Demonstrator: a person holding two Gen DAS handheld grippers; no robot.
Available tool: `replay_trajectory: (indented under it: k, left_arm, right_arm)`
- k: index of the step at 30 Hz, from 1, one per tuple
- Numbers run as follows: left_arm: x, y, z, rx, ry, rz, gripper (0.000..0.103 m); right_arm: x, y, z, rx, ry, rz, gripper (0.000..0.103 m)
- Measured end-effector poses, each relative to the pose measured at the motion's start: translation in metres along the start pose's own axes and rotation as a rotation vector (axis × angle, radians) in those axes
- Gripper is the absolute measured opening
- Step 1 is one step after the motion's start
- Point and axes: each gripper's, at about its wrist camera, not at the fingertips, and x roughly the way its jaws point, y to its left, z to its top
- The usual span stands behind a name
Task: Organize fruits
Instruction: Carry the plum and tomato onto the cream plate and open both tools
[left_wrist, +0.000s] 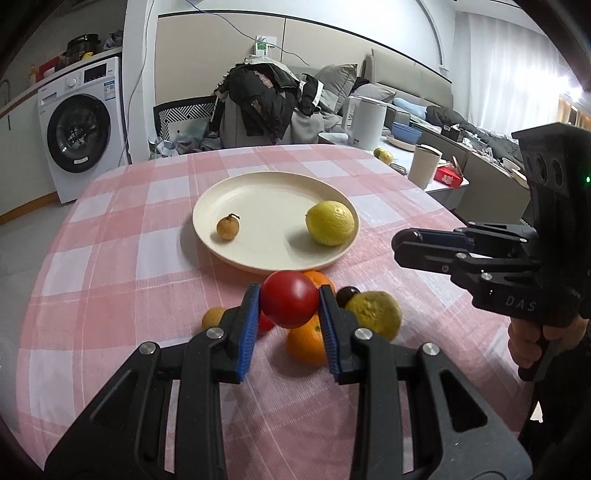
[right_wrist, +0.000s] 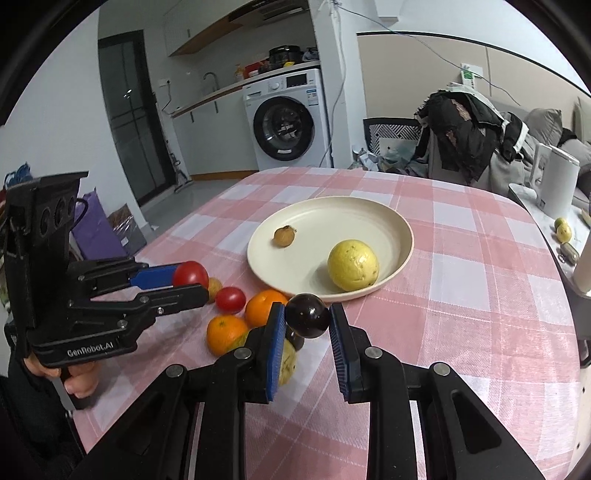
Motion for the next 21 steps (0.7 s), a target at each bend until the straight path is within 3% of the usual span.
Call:
replay_trajectory:
  k: [10,21]
  left_arm:
    - [0.021,0.004,0.015,-0.014,-0.009,0.012,0.028]
    - [0.056,0.014,0.031,-0.017,0.018,0.047,0.028]
  right_arm:
    - [0.027,-0.017,0.014,0.081,0.037,-0.008,0.025]
    - [0.054,-0.013,0.024,0.067,0.071,-0.035,0.025]
